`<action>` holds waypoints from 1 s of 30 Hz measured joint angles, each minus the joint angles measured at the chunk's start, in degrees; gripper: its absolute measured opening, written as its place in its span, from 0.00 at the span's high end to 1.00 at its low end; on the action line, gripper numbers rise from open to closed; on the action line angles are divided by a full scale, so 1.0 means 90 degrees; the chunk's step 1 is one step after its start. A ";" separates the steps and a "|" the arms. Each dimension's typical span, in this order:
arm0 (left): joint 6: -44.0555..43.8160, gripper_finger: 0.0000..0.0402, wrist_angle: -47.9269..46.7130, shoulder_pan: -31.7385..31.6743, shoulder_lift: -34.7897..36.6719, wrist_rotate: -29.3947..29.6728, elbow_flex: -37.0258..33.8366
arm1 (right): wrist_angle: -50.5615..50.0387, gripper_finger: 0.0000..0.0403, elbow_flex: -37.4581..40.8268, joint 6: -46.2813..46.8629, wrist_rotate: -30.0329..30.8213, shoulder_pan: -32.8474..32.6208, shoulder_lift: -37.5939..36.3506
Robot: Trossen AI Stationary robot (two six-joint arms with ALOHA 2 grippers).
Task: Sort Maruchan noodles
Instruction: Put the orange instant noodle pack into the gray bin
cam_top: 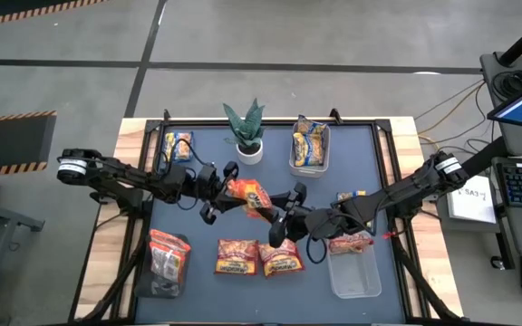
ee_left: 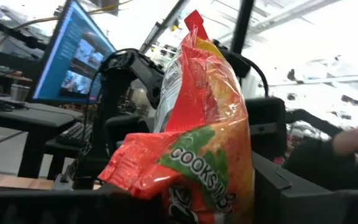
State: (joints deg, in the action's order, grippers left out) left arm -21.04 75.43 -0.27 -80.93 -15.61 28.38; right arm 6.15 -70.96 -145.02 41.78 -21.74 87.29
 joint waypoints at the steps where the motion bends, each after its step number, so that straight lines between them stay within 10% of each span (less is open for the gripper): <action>1: -0.0057 0.68 0.0008 -0.0002 0.0000 0.0104 0.0000 | -0.0010 0.59 0.0006 0.0057 0.0000 0.0000 0.0000; 13: -0.1122 0.68 0.0059 0.0000 0.0000 0.0946 0.0000 | -0.0033 0.74 0.0073 0.0495 0.0118 0.0017 0.0002; 30: -0.1273 0.69 0.0195 -0.0281 0.0042 0.1513 -0.0012 | -0.0174 0.63 0.0075 0.2920 0.0087 -0.0074 0.0002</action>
State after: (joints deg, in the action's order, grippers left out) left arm -32.50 77.19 -2.80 -80.55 -1.99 28.27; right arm 4.58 -70.28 -118.74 42.56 -22.41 87.31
